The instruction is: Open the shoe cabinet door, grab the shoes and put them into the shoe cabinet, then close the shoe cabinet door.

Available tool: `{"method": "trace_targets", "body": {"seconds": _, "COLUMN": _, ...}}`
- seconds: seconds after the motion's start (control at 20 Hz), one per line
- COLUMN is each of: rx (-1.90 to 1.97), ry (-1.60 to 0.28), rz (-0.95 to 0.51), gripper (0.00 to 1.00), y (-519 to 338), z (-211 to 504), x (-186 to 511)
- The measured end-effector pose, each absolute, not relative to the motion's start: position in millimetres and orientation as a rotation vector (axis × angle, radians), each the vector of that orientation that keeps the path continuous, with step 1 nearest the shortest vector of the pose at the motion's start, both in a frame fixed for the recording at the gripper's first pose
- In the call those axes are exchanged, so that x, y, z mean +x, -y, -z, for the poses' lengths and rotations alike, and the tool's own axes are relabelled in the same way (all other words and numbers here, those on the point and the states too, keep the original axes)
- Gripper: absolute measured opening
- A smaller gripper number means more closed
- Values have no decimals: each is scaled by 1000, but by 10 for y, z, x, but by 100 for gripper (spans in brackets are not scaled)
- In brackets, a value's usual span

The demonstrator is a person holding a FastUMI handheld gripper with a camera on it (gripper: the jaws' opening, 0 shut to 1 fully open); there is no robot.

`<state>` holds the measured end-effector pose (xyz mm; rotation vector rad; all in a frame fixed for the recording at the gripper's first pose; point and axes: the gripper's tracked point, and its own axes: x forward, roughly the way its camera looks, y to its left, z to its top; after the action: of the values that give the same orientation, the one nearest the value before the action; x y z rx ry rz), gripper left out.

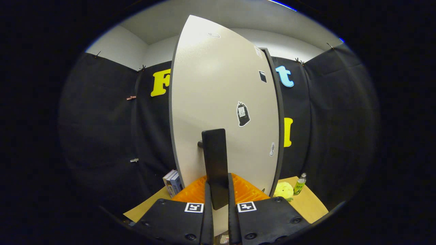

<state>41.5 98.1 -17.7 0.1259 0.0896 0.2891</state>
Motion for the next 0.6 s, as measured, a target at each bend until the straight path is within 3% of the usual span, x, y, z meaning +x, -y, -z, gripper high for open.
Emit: {"method": "trace_targets", "body": {"seconds": 0.6, "rx": 114, "ry": -97, "rz": -284, "gripper": 20, "y": -399, "z": 185, "x": 297}}
